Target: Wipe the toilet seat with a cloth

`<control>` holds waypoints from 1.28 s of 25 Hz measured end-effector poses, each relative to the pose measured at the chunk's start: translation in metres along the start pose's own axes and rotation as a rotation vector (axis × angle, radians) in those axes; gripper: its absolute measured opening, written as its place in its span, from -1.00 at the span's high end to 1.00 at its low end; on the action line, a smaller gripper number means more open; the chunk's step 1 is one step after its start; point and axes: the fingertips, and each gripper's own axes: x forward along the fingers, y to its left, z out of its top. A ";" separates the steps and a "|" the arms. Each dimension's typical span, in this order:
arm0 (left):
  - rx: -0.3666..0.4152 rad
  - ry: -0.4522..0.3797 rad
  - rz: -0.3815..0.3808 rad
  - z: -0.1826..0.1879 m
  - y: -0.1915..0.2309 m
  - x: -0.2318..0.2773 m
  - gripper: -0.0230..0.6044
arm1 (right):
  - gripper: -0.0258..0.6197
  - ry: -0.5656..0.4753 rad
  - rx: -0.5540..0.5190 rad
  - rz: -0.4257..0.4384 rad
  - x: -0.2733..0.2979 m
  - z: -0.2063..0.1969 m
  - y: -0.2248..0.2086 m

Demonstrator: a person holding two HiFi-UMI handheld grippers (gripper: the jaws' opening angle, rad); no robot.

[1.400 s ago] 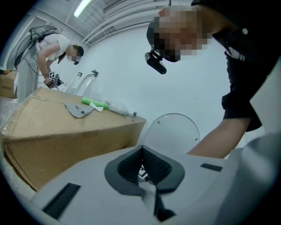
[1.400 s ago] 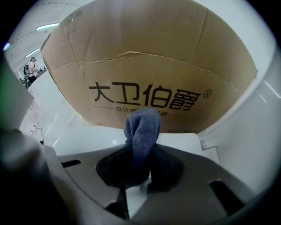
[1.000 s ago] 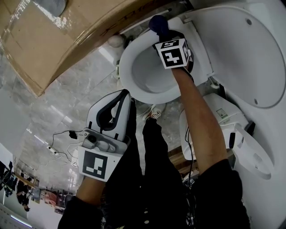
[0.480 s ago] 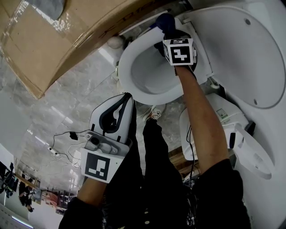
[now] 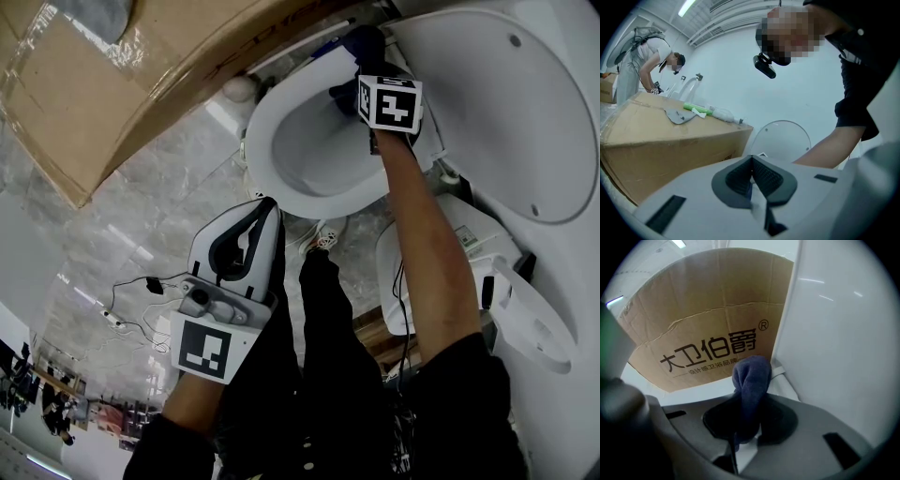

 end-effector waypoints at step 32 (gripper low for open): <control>0.019 0.015 -0.071 -0.006 -0.047 0.006 0.89 | 0.71 0.011 0.097 -0.074 -0.030 -0.052 -0.055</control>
